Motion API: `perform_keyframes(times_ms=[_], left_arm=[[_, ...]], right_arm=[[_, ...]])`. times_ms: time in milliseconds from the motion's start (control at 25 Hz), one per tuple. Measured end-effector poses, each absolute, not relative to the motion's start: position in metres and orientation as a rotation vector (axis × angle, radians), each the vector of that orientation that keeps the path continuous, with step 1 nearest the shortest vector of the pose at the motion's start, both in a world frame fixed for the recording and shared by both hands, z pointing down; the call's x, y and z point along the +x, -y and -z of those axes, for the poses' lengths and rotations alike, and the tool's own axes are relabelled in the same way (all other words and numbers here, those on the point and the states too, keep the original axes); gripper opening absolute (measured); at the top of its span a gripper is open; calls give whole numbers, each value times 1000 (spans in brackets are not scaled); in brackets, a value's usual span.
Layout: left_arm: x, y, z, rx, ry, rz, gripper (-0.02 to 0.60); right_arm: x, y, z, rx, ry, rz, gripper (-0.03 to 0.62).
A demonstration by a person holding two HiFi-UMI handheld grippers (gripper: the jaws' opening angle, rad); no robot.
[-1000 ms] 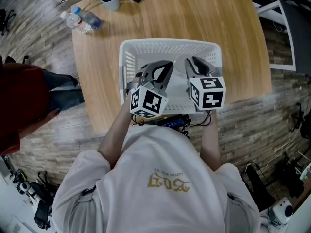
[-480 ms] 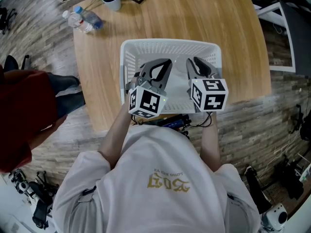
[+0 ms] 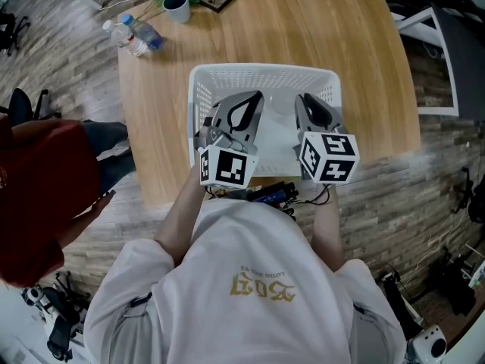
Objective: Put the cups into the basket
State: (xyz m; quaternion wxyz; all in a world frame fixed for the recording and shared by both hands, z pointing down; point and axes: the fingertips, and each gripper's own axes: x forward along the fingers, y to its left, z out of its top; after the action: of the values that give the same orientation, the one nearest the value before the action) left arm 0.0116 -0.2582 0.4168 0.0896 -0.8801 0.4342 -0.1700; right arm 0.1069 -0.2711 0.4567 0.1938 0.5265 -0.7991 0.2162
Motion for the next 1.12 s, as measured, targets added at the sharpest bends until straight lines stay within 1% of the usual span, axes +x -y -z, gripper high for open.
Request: perform_keyframes(times_ms=[120, 200, 440, 760, 1120], left_arm=[[8, 255, -410, -2629, -1311, 470, 6], [4, 255, -409, -2663, -1330, 429, 6], [-8, 251, -391, -2734, -1411, 315, 6], [-21, 237, -354, -2676, -1469, 197, 6], [-25, 203, -342, -2686, -1510, 159, 6]], right_arm=[[110, 268, -452, 1503, 2242, -592, 20], [110, 265, -450, 1506, 2247, -589, 12], [110, 252, -423, 1559, 2322, -481, 11], [112, 231, -385, 1660, 2443, -301, 11], [113, 200, -366, 1696, 2481, -224, 11]])
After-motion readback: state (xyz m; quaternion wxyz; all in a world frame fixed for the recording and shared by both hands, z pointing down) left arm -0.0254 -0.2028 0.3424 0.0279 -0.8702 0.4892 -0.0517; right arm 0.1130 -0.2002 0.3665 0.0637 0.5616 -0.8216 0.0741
